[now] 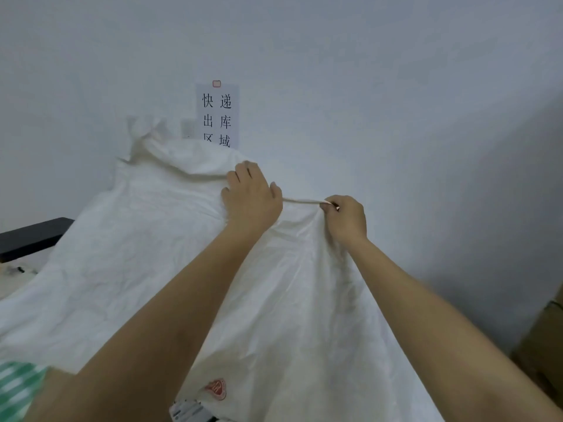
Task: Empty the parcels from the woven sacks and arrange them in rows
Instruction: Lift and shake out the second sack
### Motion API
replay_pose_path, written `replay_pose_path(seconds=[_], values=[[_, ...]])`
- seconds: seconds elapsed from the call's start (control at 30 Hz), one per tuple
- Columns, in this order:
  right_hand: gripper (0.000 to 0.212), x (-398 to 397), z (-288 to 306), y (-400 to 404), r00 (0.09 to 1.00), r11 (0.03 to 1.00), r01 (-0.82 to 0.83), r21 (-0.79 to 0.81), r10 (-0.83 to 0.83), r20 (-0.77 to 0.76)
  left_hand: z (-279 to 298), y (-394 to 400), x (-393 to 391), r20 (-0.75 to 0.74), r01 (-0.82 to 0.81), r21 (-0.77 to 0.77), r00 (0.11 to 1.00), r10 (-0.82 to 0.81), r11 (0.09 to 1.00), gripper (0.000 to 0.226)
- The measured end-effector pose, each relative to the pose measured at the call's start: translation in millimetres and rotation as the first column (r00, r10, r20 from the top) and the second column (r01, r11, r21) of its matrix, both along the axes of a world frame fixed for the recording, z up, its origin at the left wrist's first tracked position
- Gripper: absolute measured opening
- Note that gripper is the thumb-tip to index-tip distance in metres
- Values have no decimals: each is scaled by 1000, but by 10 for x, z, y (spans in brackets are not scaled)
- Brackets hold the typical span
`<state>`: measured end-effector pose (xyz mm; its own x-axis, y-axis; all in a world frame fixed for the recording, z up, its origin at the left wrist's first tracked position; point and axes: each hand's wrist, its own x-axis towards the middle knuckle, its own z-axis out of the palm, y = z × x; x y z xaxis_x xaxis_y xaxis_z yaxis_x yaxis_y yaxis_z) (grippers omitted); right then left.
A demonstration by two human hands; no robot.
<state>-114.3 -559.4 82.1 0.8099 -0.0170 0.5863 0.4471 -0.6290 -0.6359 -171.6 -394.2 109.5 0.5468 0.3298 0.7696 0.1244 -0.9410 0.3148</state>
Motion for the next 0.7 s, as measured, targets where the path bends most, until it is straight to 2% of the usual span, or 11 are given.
replay_pose_path(seconds=[0.07,0.1,0.17,0.23,0.3,0.4,0.43,0.47,0.53,0.6,0.7], values=[[25,-25,-34,48,1000,1000,-16,-7,16,0,-89,-45,-7,-89,101,-7,991,-101,995,71],[26,-43,-44,76,1000,1000,-23,-21,23,2,-131,-72,-15,-128,146,43,982,-139,988,74],[28,-77,-68,128,999,998,-42,-42,42,12,-191,-125,-1,-257,205,159,953,-160,966,70],[27,-107,-105,160,998,998,-60,-9,60,8,-226,-148,45,-371,231,160,915,-159,960,55],[23,-128,-154,170,997,995,-82,64,83,-6,-257,-138,120,-380,260,105,902,-203,960,36],[12,-175,-279,75,978,952,-167,256,193,-80,-354,-135,190,-273,331,107,916,-293,937,21],[22,-172,-355,-18,965,936,-176,304,225,-134,-392,-141,208,-233,352,103,918,-322,930,17],[42,-157,-439,-125,951,936,-166,311,235,-199,-415,-136,217,-192,367,91,918,-345,926,14],[87,-125,-628,-387,904,977,-90,196,162,-396,-449,-129,236,-124,396,79,914,-386,915,8],[123,-93,-805,-644,827,996,-47,76,82,-556,-467,-124,255,-80,413,83,910,-408,907,6],[156,-86,-1052,-930,680,993,-92,-67,14,-733,-495,-152,276,-46,432,94,902,-429,897,7]])
